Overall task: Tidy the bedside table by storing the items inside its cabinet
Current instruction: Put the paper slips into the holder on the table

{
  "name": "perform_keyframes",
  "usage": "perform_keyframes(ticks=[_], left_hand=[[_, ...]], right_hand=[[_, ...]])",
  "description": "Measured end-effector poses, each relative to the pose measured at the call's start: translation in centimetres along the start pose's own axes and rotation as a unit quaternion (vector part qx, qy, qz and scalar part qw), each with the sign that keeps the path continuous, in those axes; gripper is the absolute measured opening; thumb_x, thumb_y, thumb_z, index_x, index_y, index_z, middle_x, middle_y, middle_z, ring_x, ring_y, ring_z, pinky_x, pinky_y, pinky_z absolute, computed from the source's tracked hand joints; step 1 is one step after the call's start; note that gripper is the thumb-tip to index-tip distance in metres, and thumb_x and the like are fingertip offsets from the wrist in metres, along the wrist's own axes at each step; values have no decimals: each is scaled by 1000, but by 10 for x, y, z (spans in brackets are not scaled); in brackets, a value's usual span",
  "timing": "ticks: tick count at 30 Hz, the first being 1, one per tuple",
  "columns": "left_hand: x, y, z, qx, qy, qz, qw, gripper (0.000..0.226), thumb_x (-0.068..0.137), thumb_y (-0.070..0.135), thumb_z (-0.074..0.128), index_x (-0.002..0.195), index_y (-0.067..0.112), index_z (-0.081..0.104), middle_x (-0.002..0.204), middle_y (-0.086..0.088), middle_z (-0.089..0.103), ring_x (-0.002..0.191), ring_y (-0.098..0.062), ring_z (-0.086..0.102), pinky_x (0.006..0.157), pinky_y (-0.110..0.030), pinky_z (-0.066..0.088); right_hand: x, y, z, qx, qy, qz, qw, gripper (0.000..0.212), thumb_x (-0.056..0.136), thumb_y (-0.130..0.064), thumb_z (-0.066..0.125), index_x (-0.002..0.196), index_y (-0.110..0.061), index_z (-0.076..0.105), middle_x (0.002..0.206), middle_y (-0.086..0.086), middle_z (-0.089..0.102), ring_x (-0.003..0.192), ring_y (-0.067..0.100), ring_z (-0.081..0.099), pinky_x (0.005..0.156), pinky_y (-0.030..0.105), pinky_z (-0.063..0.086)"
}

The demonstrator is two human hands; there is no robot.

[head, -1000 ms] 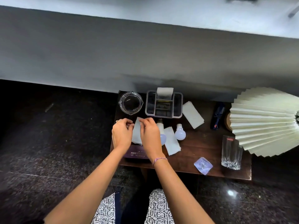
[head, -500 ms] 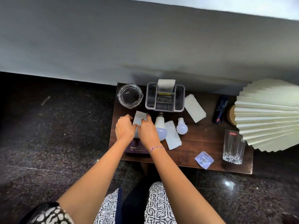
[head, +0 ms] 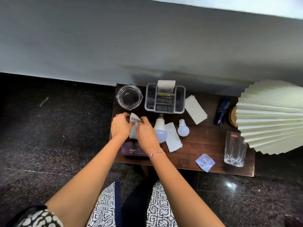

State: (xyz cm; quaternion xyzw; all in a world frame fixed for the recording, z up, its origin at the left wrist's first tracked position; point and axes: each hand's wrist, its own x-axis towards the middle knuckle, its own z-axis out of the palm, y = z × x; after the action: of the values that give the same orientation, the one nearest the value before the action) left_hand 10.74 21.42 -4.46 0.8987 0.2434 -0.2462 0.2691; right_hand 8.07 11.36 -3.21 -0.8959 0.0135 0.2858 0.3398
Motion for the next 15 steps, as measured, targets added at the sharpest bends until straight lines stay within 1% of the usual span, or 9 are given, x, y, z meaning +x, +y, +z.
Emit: perform_keyframes(ticks=[3, 5, 6, 8, 10, 11, 13, 14, 15], left_hand=[[-3, -1, -10, -1, 7, 15, 1000, 18, 83, 25, 67, 99, 18, 70, 88, -7, 71, 86, -24, 65, 67, -32, 47], [-6, 2, -18, -8, 19, 38, 999, 16, 82, 25, 68, 96, 17, 72, 85, -5, 71, 81, -20, 64, 65, -29, 45], [-8, 4, -22, -7, 25, 55, 998, 16, 82, 24, 69, 96, 16, 73, 86, -5, 72, 79, -18, 63, 65, -28, 44], [-11, 10, -32, -5, 35, 95, 995, 18, 81, 24, 70, 97, 15, 74, 87, -5, 74, 79, -18, 64, 68, -28, 46], [-16, 18, -41, -5, 46, 136, 990, 19, 80, 23, 71, 96, 14, 74, 87, -5, 74, 77, -15, 62, 69, -26, 44], [-19, 23, -45, -7, 54, 156, 986, 19, 79, 23, 72, 95, 13, 74, 87, -5, 74, 75, -12, 60, 69, -24, 42], [-26, 35, -52, -27, 71, 192, 978, 19, 78, 23, 73, 94, 11, 75, 88, -5, 75, 75, -8, 57, 69, -17, 38], [-30, 42, -54, -39, 75, 210, 974, 19, 78, 22, 73, 93, 10, 75, 88, -6, 75, 75, -9, 58, 69, -16, 38], [-36, 49, -55, -48, 75, 229, 969, 18, 78, 21, 73, 92, 9, 75, 88, -7, 75, 77, -12, 61, 70, -17, 41]], right_hand=[[-6, -3, -8, -2, 32, -53, 998, 28, 95, -5, 40, 121, 1, 50, 124, 18, 49, 108, 36, 52, 89, 41, 46], [-9, -3, -18, 5, 65, -78, 995, 31, 94, -5, 44, 124, -1, 53, 126, 14, 48, 105, 30, 56, 91, 35, 47], [-12, -2, -24, 32, 98, -79, 991, 30, 93, -6, 48, 122, -2, 56, 123, 12, 50, 102, 26, 58, 90, 33, 48], [-17, 0, -41, 101, 183, -62, 976, 27, 90, -8, 57, 116, -5, 60, 112, 9, 53, 90, 19, 59, 84, 35, 52], [-23, 4, -60, 159, 241, -35, 957, 32, 85, -9, 65, 117, -6, 60, 104, 9, 56, 80, 14, 58, 78, 32, 54], [-25, 8, -70, 179, 248, -21, 952, 36, 84, -10, 67, 119, -5, 60, 101, 9, 57, 77, 13, 57, 77, 28, 54], [-27, 14, -88, 188, 237, -7, 953, 43, 81, -12, 71, 122, -6, 59, 94, 9, 60, 76, 12, 58, 77, 16, 50], [-28, 17, -96, 182, 224, -4, 957, 44, 80, -14, 72, 122, -7, 60, 89, 9, 62, 74, 12, 58, 77, 14, 49], [-30, 19, -103, 177, 213, -3, 961, 43, 79, -16, 74, 120, -7, 62, 85, 9, 64, 72, 12, 58, 76, 14, 49]])
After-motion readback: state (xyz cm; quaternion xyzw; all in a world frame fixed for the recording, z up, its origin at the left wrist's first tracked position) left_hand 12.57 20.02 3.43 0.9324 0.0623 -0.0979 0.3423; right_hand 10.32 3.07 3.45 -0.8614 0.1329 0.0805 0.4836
